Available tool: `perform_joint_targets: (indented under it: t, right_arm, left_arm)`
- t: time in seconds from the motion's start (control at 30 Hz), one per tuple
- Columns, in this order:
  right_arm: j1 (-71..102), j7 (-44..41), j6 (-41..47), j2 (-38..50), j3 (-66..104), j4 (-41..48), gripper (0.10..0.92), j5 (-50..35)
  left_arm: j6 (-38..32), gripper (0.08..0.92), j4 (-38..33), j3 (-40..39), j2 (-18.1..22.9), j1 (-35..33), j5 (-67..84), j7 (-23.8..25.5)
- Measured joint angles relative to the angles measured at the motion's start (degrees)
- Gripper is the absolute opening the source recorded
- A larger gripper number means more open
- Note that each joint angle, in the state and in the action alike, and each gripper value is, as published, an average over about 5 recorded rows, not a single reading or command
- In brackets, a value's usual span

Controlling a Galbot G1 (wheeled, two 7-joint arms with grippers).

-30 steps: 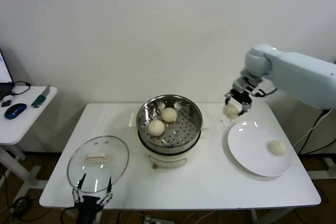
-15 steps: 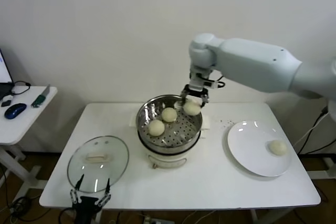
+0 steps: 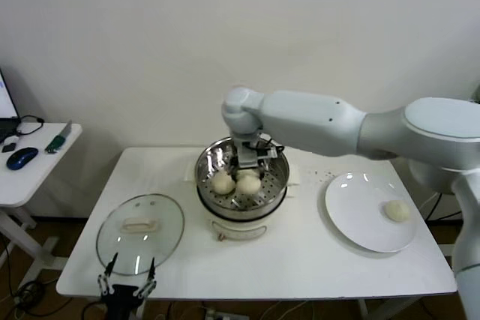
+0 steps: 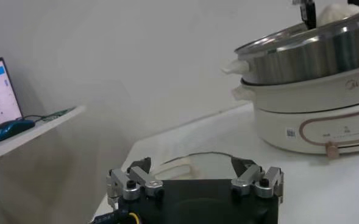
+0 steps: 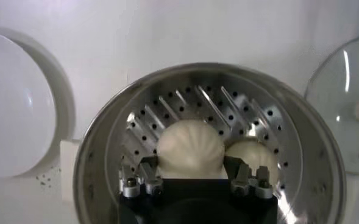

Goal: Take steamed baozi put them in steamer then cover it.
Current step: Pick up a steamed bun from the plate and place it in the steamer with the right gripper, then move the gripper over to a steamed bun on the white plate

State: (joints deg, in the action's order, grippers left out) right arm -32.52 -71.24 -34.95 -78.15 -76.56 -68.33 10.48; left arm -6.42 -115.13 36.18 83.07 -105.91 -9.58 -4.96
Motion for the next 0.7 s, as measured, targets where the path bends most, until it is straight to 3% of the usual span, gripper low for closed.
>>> perform_joint_targets:
  t: [0.33, 0.57, 0.7]
  right_arm:
    - [2.3, 0.7, -1.3, -0.8, -0.9, -0.6, 0.725, 1.7]
    - [2.6, 1.1, -1.7, -0.8, -1.0, -0.4, 0.815, 2.5]
    - [2.4, 1.5, -1.9, -0.5, -0.4, -0.2, 0.822, 2.7]
  left_arm:
    - [-0.3, 0.823, 1.0, 0.0, 0.2, 0.3, 0.5, 0.0]
    - [-0.3, 0.823, 1.3, 0.0, 0.2, 0.6, 0.6, 0.0]
    - [-0.3, 0.823, 1.5, 0.0, 0.2, 0.6, 0.6, 0.0]
